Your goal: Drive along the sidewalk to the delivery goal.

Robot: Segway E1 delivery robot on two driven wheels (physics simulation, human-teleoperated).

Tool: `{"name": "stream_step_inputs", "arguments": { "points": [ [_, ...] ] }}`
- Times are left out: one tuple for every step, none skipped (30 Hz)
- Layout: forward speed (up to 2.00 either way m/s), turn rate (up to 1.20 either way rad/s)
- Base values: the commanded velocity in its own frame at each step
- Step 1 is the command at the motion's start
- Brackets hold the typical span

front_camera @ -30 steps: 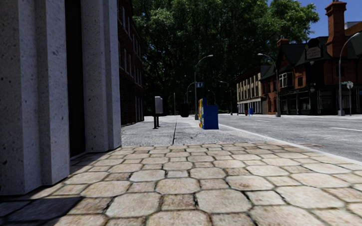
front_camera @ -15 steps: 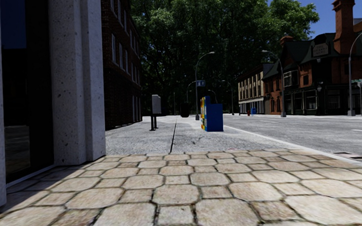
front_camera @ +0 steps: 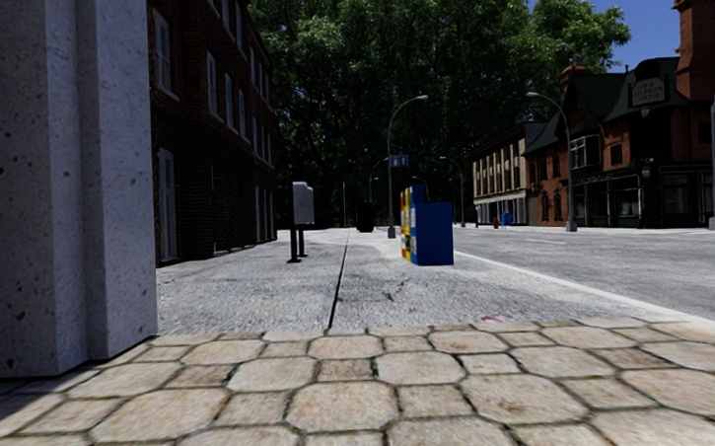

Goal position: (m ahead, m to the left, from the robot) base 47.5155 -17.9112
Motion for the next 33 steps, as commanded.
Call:
{"name": "stream_step_inputs", "arguments": {
  "points": [
    [2.0, 0.0],
    [2.0, 0.0],
    [2.0, 0.0],
    [2.0, 0.0],
    [2.0, 0.0],
    [2.0, 0.0],
    [2.0, 0.0],
    [2.0, 0.0],
    [2.0, 0.0],
    [2.0, 0.0],
    [2.0, 0.0],
    [2.0, 0.0],
    [2.0, 0.0],
    [2.0, 0.0],
    [2.0, 0.0],
    [2.0, 0.0],
    [2.0, 0.0],
    [2.0, 0.0],
    [2.0, 0.0],
    [2.0, 0.0],
    [2.0, 0.0],
    [2.0, 0.0],
    [2.0, 0.0],
    [2.0, 0.0],
    [2.0, 0.0],
    [2.0, 0.0],
    [2.0, 0.0],
    [2.0, 0.0],
    [2.0, 0.0],
    [2.0, 0.0],
    [2.0, 0.0],
    [2.0, 0.0],
    [2.0, 0.0]
  ]
}}
